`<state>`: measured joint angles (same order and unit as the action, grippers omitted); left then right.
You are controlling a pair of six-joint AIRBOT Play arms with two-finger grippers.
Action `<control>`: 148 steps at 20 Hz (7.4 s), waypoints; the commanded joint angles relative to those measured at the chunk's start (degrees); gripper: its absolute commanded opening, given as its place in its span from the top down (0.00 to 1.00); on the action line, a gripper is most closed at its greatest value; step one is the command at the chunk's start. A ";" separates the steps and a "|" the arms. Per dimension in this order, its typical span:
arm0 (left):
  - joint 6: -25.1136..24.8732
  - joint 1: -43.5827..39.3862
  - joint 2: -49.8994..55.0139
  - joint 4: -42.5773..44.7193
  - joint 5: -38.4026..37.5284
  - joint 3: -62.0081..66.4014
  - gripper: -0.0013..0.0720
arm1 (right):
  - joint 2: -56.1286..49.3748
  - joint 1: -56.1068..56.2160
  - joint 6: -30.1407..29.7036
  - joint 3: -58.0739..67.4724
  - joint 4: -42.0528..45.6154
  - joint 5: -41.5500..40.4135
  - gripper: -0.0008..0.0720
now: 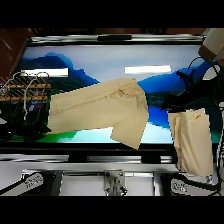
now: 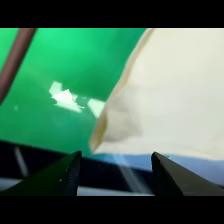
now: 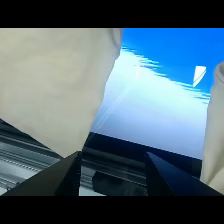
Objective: Fold the shirts.
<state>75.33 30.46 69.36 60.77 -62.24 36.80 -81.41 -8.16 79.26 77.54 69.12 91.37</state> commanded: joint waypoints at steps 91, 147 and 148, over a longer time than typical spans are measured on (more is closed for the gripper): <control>4.17 -18.88 26.08 11.10 -14.27 39.01 0.94 | -18.80 7.32 7.08 10.56 13.68 -9.46 0.90; -1.68 -8.22 -0.81 -2.40 -2.84 -4.50 0.94 | 10.38 -0.59 -1.88 -45.40 -11.13 -25.77 0.83; -2.16 -8.22 -0.90 -2.58 -2.82 -3.91 0.94 | 11.19 -0.59 -5.05 -44.24 -11.63 -23.32 0.90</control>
<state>73.63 22.20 68.60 59.90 -65.34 32.27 -70.43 -8.78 78.70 32.60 60.38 65.23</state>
